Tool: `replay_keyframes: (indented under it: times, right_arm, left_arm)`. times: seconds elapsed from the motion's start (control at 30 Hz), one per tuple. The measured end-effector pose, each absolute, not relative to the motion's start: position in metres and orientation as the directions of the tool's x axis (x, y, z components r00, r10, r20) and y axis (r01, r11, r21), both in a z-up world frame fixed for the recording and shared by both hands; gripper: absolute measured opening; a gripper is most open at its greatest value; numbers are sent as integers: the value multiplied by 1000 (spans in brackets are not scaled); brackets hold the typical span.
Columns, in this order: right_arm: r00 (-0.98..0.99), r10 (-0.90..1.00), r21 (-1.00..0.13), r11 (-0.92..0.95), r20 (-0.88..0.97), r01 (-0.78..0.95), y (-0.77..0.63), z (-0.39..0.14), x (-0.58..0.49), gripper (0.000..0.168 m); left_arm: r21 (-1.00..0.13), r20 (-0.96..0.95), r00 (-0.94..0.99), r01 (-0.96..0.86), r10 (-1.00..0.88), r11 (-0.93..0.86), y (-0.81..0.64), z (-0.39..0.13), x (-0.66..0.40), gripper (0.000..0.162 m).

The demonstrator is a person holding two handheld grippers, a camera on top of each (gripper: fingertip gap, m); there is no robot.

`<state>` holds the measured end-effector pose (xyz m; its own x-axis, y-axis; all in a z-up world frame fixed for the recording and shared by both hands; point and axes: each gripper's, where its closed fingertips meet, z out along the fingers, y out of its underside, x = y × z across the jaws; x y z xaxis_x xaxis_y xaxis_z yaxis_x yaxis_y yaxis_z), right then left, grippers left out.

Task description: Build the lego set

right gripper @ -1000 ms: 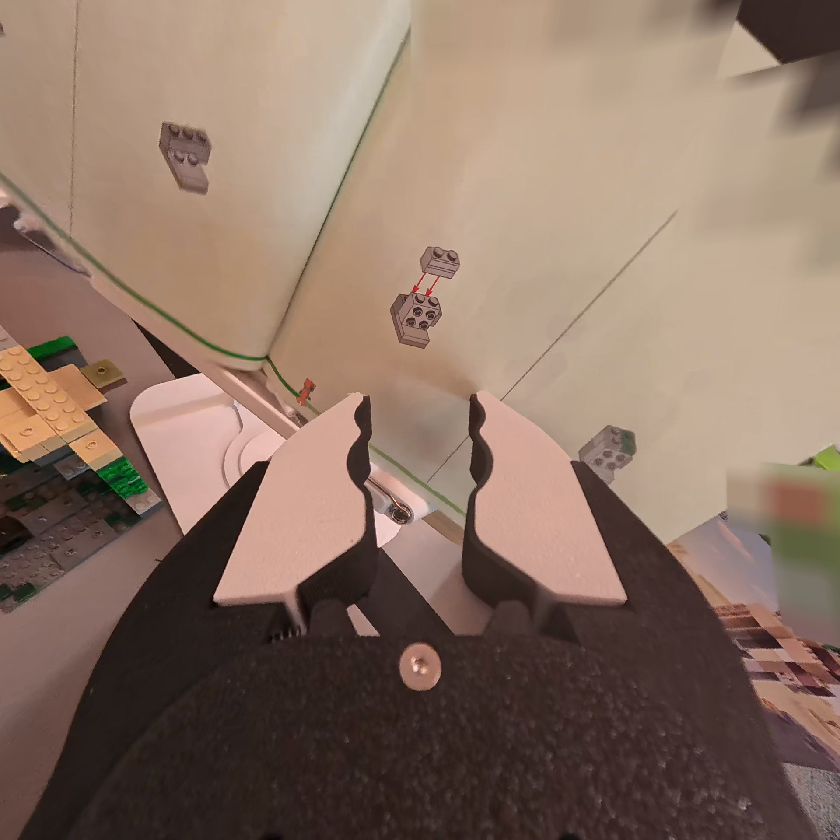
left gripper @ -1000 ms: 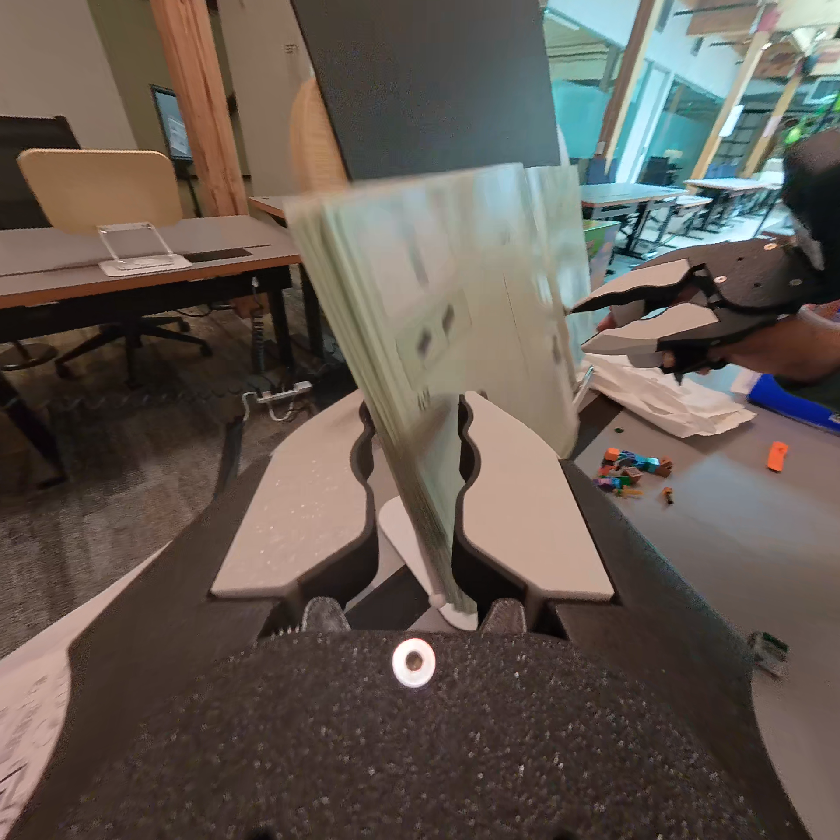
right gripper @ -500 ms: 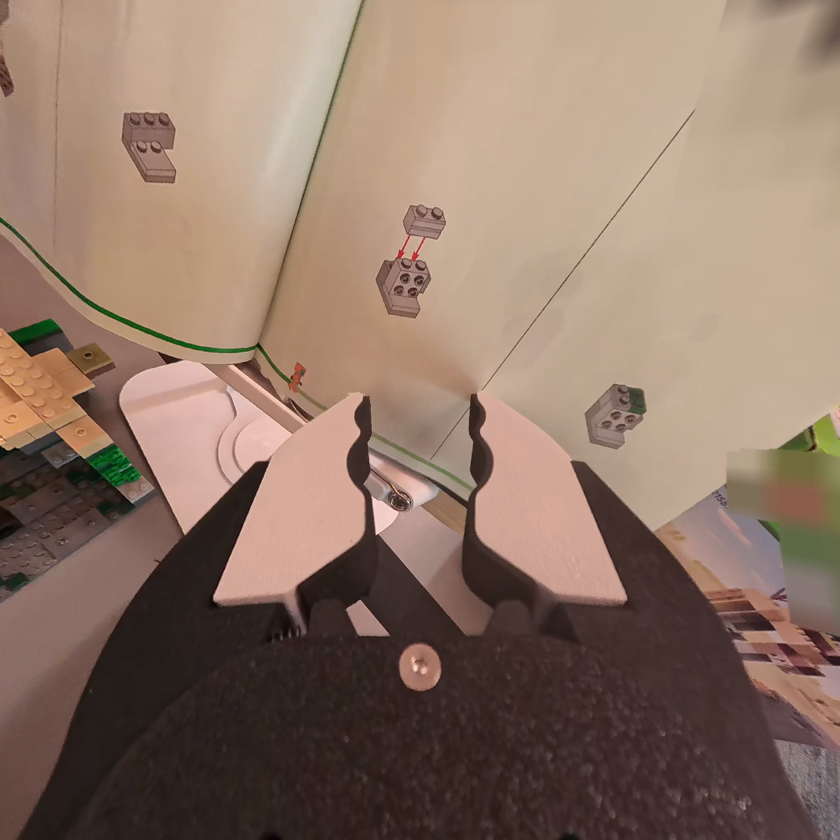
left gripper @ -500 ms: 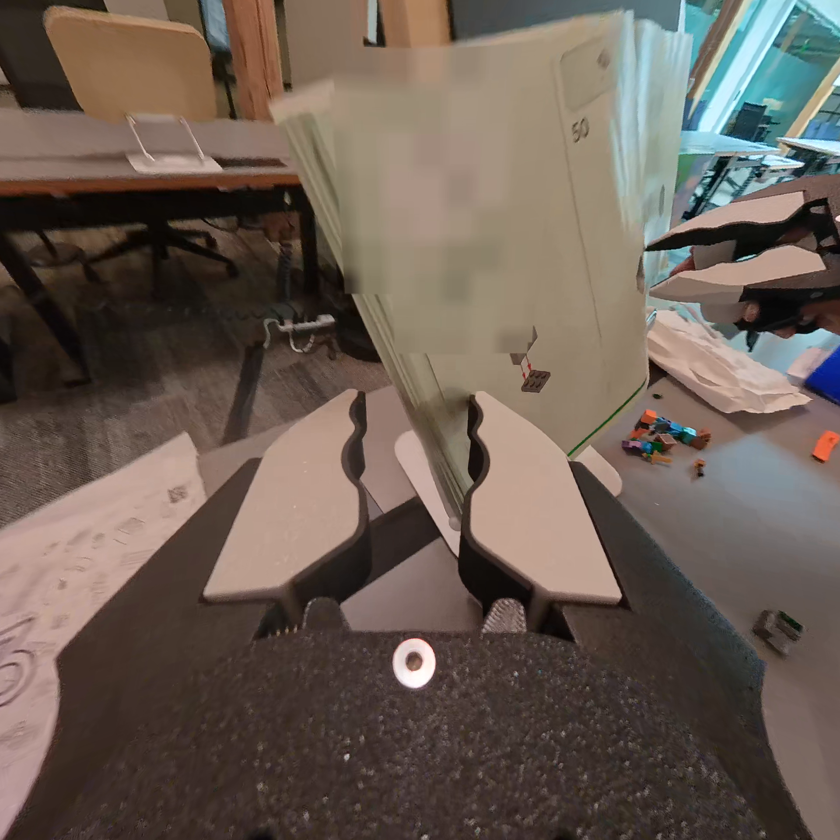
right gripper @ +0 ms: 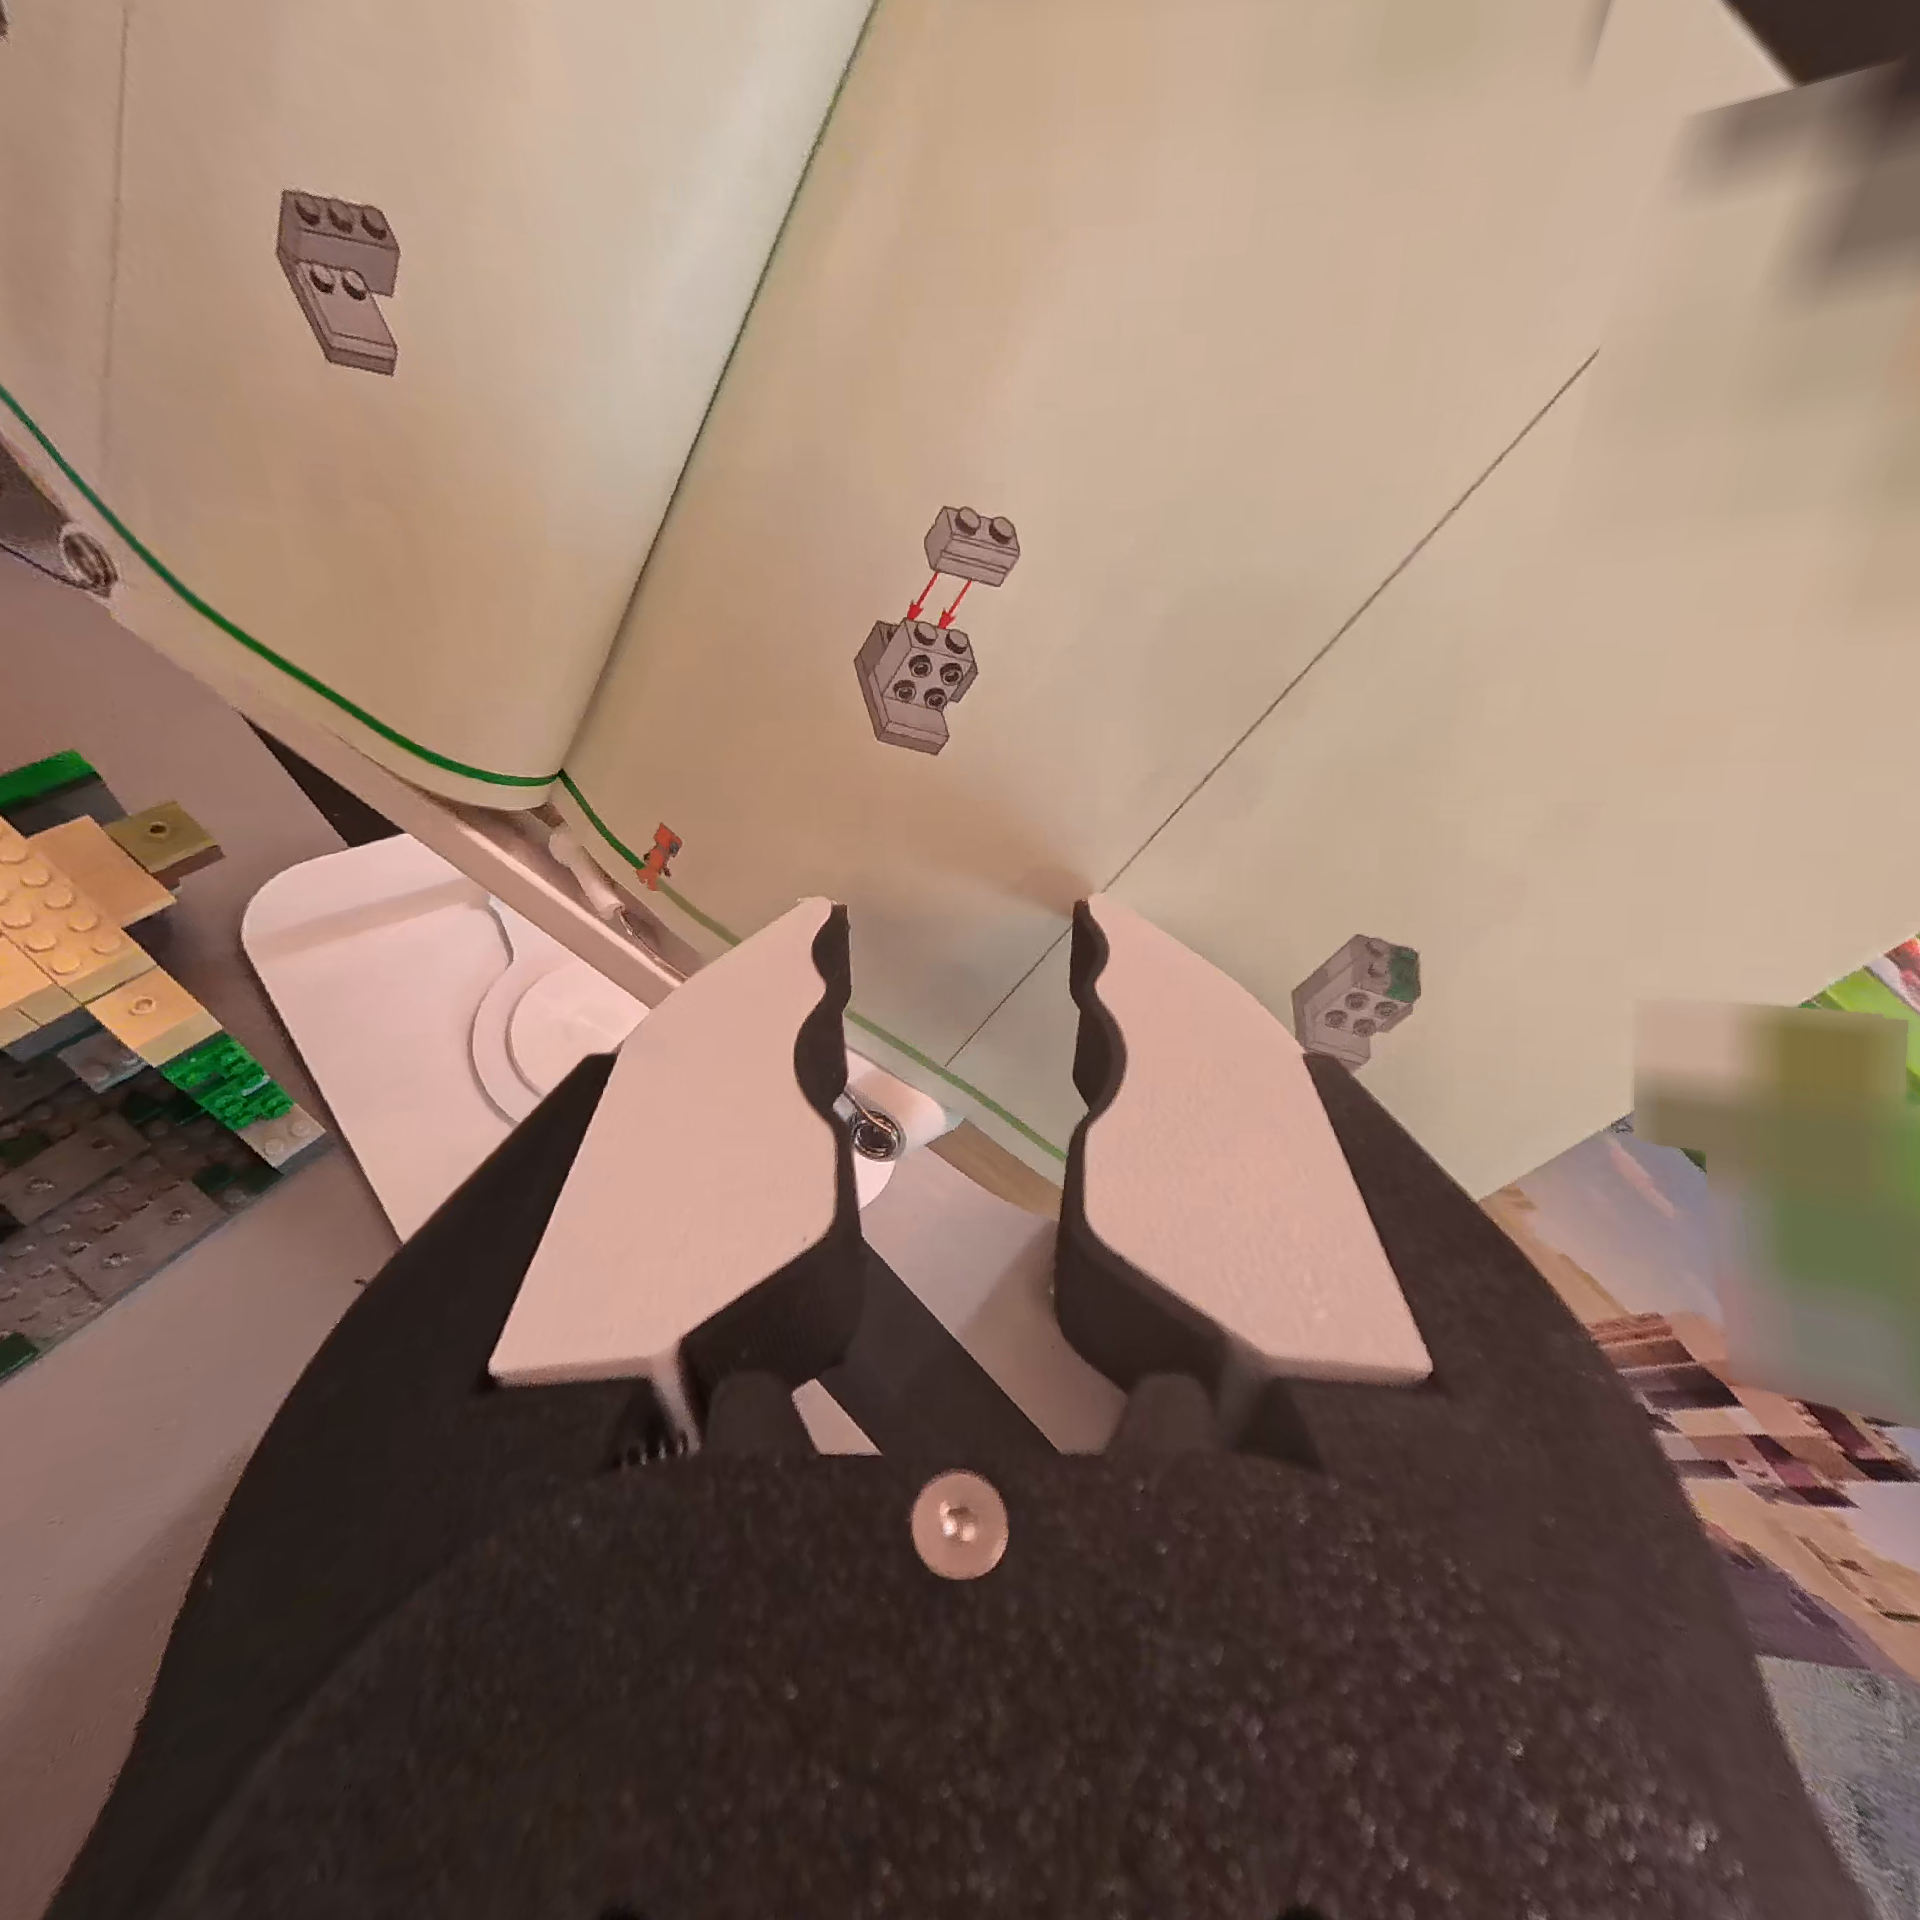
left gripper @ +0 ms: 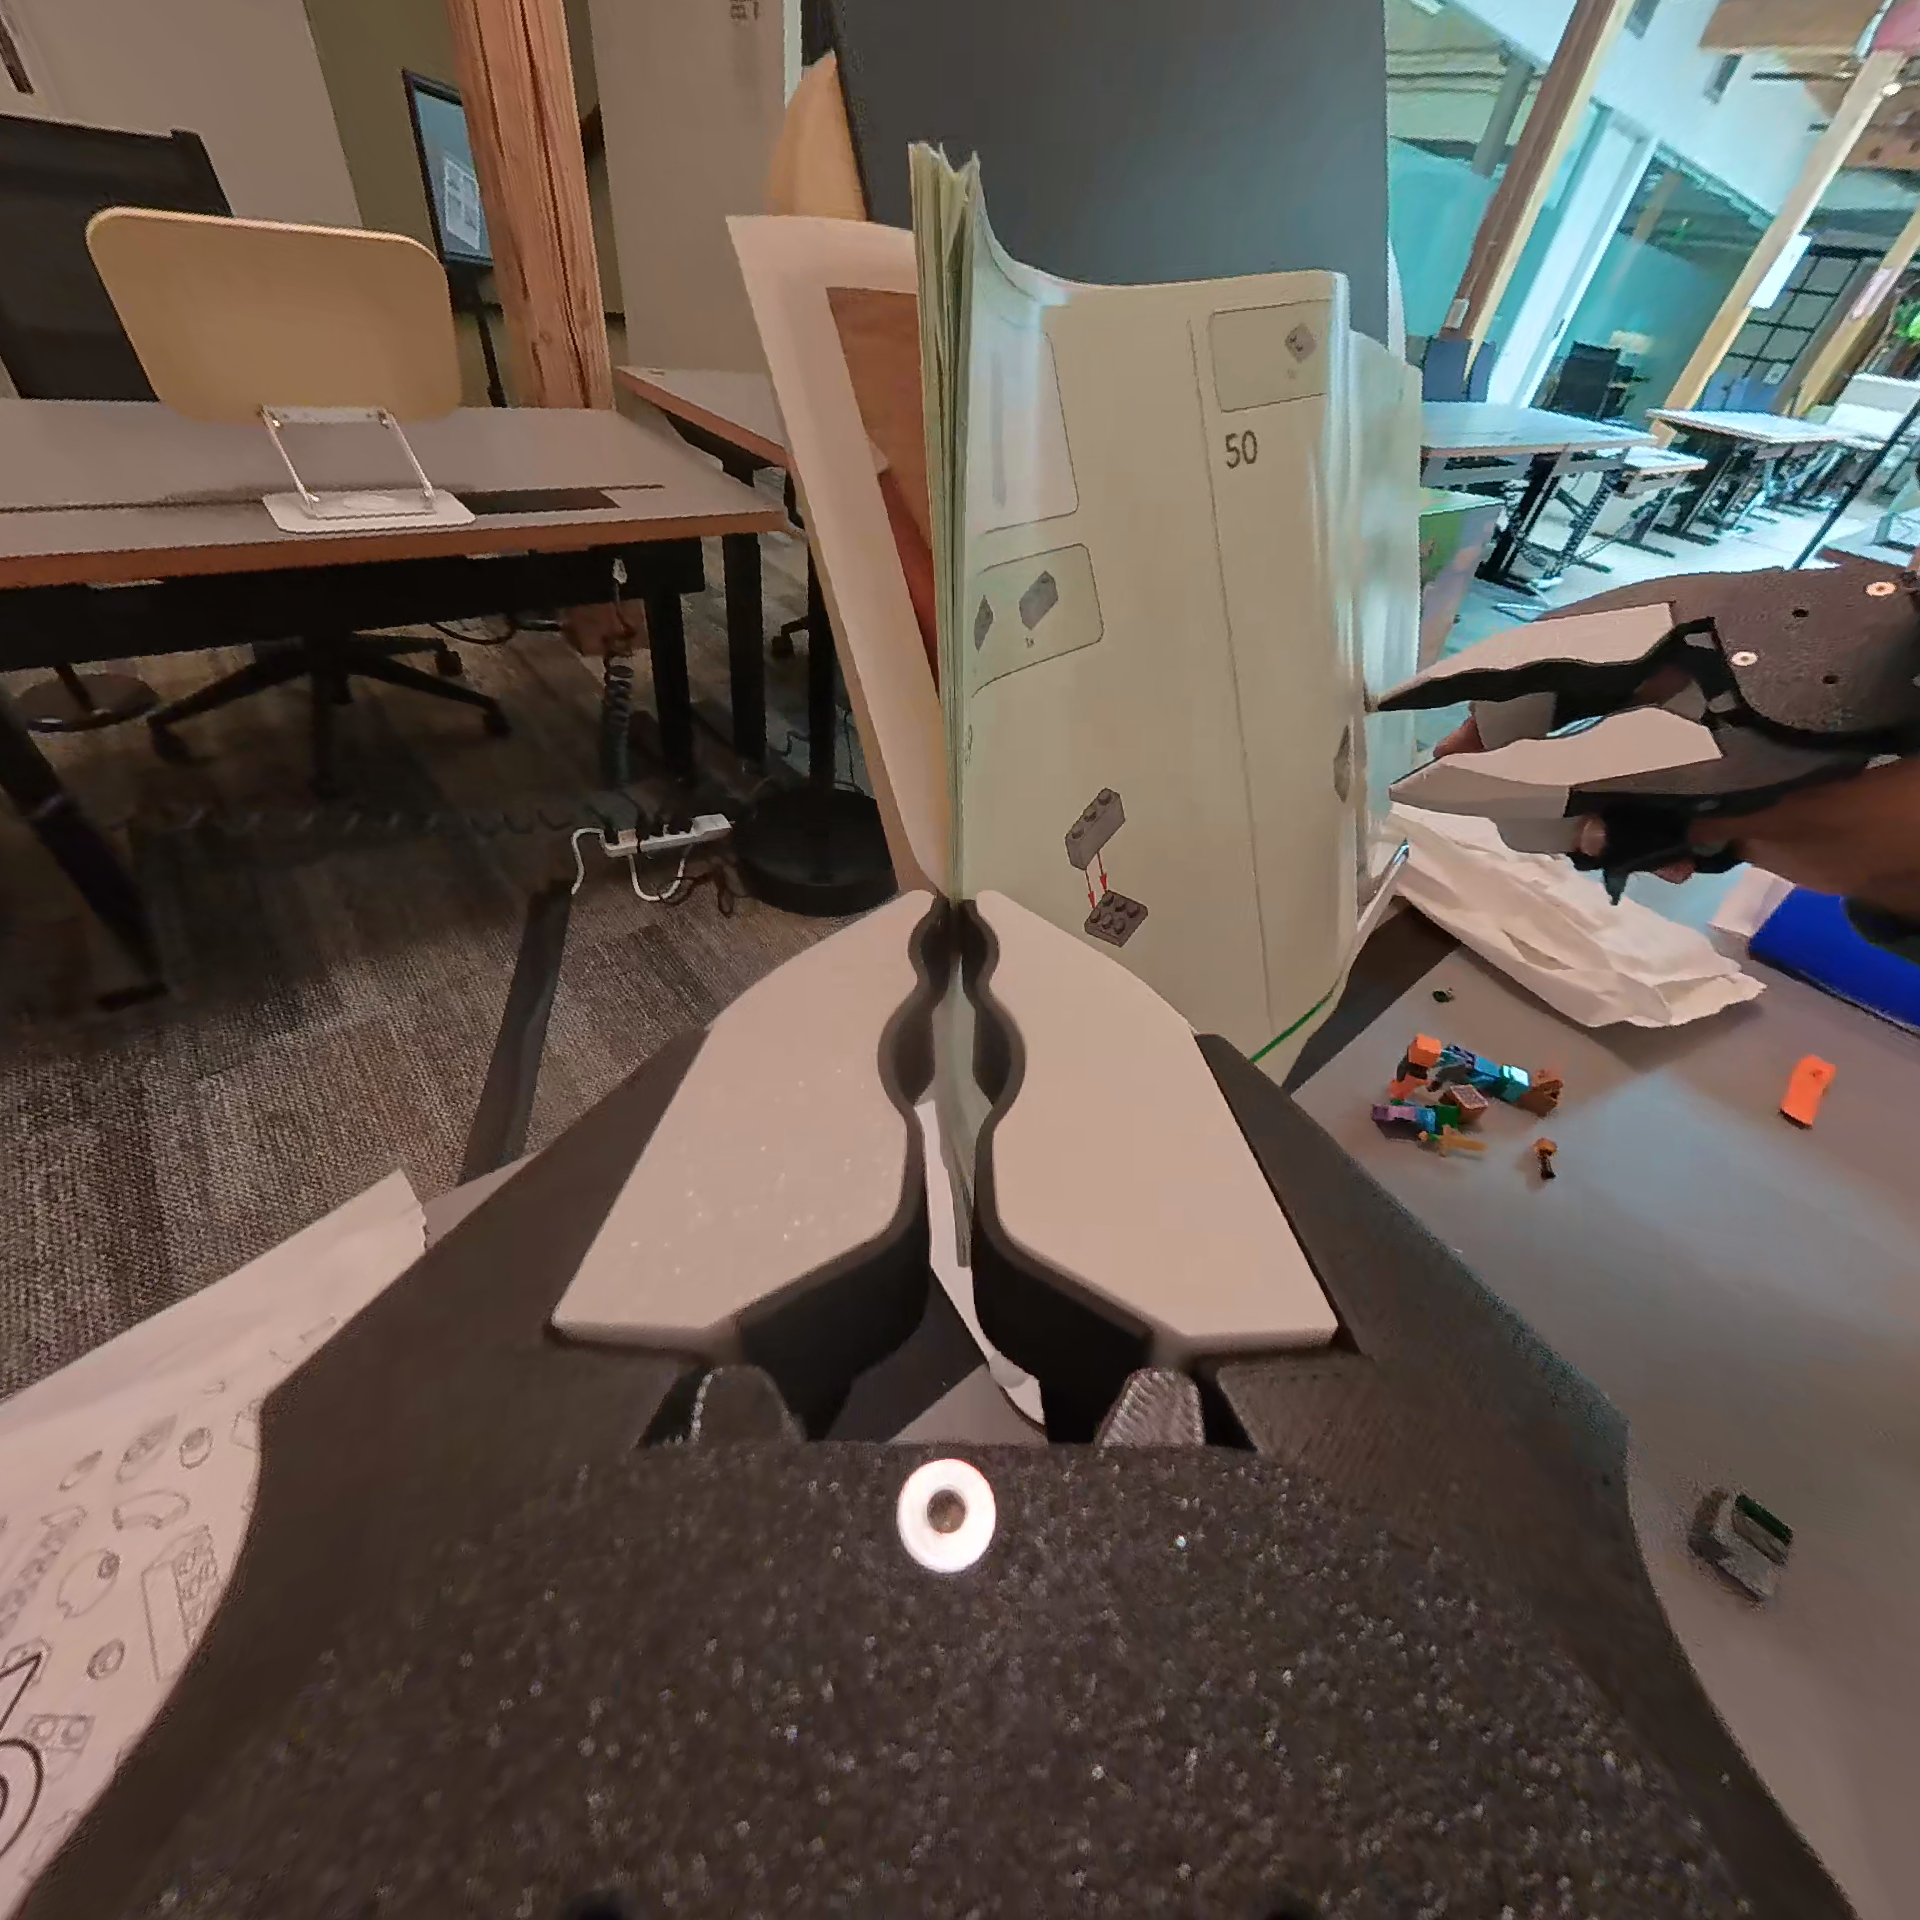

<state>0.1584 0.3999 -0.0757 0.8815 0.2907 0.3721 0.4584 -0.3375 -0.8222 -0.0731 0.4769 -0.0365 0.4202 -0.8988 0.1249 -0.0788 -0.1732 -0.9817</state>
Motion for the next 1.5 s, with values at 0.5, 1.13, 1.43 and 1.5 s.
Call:
replay_keyframes:
  times: [0.5, 1.13, 1.43, 1.5]
  right_arm:
    - [879, 306, -829, -322, 366, 457, 392, -77, 159, 40]
    - [449, 246, -443, -85, 859, 893, 341, -85, 245, 34]
    - [460, 377, -521, 74, 804, 850, 339, -82, 157, 21]
    - [423, 406, -504, 115, 810, 856, 344, -81, 131, 14]
  left_arm:
    - [-990, 51, 457, -96, -888, -106, 475, -52, -82, 19]
    - [-953, -264, 554, -275, -789, 125, 374, -66, -47, 13]
    - [-858, -418, 599, -508, -683, 79, 416, -106, -30, 13]
    - [-840, -441, 617, -540, -652, 56, 428, -105, -37, 11]
